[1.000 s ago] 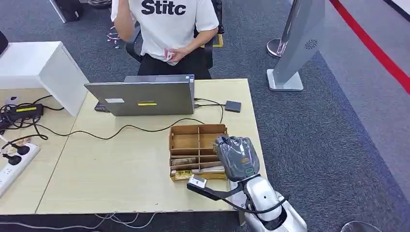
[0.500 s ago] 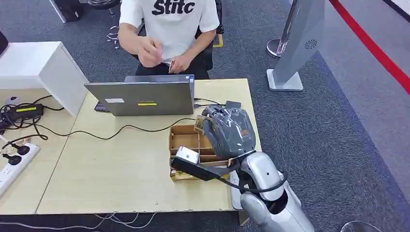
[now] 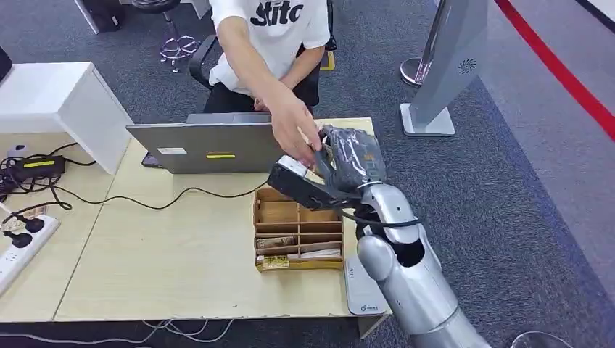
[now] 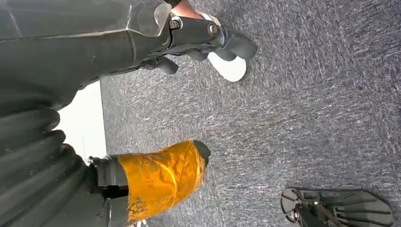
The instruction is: Pass the card to the sensor for recognition and then transmit it.
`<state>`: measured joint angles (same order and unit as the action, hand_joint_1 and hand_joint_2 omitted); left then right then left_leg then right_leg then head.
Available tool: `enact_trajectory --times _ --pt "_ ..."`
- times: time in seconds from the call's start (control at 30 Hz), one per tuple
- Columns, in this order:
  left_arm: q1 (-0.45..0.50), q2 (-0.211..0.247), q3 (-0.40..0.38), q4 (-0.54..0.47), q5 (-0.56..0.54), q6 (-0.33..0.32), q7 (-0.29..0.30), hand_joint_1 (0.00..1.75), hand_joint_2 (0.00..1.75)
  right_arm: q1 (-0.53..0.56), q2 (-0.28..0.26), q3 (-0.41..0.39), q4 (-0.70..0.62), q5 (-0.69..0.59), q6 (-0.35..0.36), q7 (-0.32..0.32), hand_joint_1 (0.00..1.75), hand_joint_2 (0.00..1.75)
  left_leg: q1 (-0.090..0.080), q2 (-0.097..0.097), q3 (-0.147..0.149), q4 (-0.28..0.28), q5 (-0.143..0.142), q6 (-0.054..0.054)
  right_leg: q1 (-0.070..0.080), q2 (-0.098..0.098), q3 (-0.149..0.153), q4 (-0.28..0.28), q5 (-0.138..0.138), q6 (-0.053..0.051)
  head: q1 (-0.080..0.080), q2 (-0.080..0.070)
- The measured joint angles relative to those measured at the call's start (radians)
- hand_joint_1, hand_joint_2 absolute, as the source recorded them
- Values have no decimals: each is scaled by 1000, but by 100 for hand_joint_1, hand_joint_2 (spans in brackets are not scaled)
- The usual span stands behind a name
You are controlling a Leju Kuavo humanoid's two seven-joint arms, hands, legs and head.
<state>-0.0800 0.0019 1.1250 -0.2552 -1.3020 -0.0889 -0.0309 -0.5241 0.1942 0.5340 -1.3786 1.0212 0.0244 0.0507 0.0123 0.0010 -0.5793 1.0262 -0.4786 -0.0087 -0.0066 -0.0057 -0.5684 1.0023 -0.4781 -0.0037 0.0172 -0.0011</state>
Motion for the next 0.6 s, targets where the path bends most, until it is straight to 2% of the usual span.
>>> enact_trajectory --times 0.03,0.07,0.2,0.43,0.53,0.6 --pt "0 0 0 0 -2 -2 0 0 175 -5 2 -8 13 -1 -3 -6 16 175 0 0 0 0 0 0 0 0 0 0 0 0 0 0" --pt "-1 0 0 0 -2 -2 0 0 175 -8 5 -16 27 -5 -11 -15 0 175 0 0 0 0 0 0 0 0 0 0 0 0 0 0" --pt "-2 0 -1 0 -7 -2 0 0 175 0 23 -66 50 -97 -48 -45 0 175 0 0 0 0 0 0 0 0 0 0 0 0 0 0" --pt "-4 0 -2 0 -8 -2 0 0 175 20 32 -139 58 -155 -65 -57 0 175 0 0 0 0 0 0 0 0 0 0 0 0 0 0" --pt "-4 0 -2 0 -8 -2 0 0 175 39 39 -197 54 -271 -94 -62 0 175 0 0 0 0 0 0 0 -1 0 0 0 0 0 0" --pt "-4 0 -2 0 -8 -2 1 0 175 57 40 -271 41 -386 -111 -69 0 175 0 -1 0 0 0 0 0 -1 0 0 0 0 0 0"
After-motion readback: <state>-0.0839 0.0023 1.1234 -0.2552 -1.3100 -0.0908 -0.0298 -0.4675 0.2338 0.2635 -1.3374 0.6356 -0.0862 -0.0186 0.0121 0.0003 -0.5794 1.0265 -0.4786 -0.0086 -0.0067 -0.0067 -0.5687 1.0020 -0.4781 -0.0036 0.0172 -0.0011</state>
